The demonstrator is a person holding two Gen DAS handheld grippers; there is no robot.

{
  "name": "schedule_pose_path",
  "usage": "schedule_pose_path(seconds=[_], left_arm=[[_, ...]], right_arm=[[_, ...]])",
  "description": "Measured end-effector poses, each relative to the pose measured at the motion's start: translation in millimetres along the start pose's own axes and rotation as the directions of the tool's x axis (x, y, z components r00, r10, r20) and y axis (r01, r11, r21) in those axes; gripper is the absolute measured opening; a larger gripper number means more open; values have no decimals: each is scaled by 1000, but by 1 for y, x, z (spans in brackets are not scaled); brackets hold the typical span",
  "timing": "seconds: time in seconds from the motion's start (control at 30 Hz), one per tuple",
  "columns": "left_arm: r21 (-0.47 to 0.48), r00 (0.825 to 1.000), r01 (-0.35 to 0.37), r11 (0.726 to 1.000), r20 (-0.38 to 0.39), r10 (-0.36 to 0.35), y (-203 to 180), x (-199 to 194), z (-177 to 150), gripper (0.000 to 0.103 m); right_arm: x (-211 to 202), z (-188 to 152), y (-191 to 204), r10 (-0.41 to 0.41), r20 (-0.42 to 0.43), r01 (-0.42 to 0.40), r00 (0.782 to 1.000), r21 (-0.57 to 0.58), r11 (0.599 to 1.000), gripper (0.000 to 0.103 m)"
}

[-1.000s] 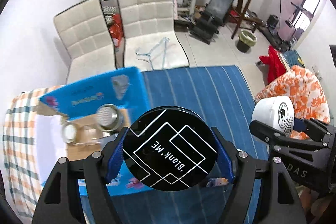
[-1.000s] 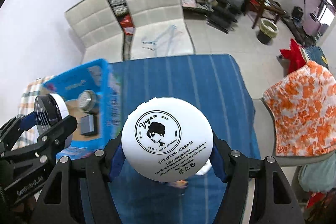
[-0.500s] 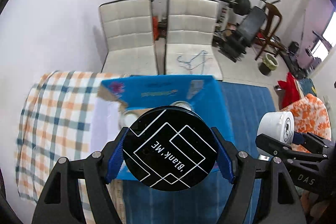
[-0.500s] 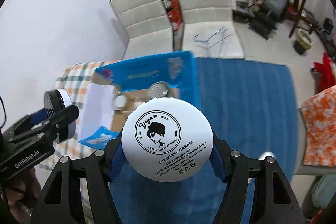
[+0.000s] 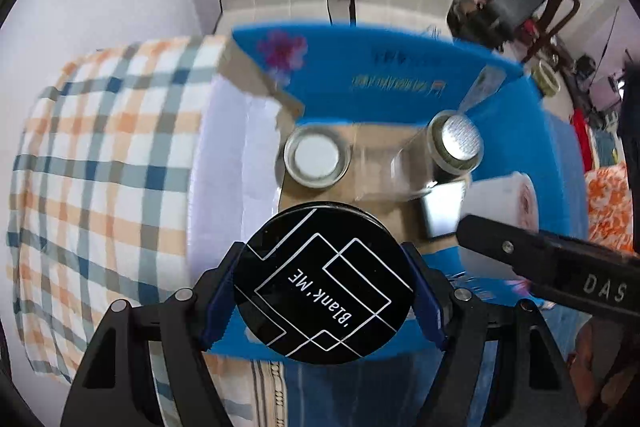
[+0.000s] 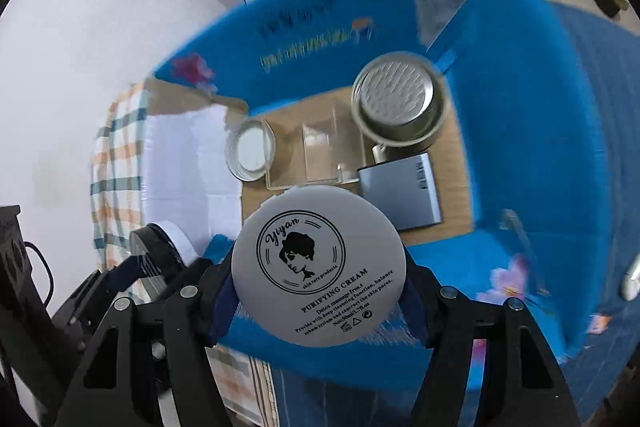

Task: Organize rigid objects
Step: 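Lower the compact and cream jar into the blue box and open both tools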

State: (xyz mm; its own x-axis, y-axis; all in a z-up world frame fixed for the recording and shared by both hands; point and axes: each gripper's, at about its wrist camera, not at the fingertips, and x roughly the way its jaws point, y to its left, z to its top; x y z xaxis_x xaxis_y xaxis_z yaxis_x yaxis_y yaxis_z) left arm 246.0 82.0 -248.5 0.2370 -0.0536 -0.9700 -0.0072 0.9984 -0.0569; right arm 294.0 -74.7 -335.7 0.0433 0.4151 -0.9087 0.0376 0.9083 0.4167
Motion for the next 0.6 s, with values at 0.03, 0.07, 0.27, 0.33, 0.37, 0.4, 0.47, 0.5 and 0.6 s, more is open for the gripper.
schedule_pose_path(seconds=[0.03,0.07,0.27,0.33,0.37,0.4,0.47,0.5,0.6], left_arm=[[7,1000,-4,1000,-12,4,1,7,-1,73],[11,1000,-7,1000,-27,7,3,16,-1,73],[13,996,4,1000,-88,-2,10,54,0,73],[42,996,-8,999,-84,12,5,56,2,73],[52,996,-18,998,-91,23,3,58,4,73],[63,996,-17,998,-88,23,1,59,5,73],[89,995,-24,996,-93,32,-5,60,8,74],[103,994,-40,994,-94,50,-7,62,9,74],[128,993,-57,990,-97,69,-11,64,12,74]], right_arm=[[8,2,1,-8,-11,8,1000,-1,1000,70],[17,4,3,-12,-26,12,1000,-2,1000,70],[60,12,9,-3,-100,5,995,22,1000,70],[71,18,2,20,-128,-12,992,69,998,70],[74,20,0,20,-136,-9,990,77,997,70],[78,22,-2,21,-143,-9,990,82,997,70],[83,24,-4,26,-154,-11,988,102,995,70],[84,24,-5,26,-157,-9,987,107,994,70],[87,25,-6,23,-161,-4,987,112,994,71]])
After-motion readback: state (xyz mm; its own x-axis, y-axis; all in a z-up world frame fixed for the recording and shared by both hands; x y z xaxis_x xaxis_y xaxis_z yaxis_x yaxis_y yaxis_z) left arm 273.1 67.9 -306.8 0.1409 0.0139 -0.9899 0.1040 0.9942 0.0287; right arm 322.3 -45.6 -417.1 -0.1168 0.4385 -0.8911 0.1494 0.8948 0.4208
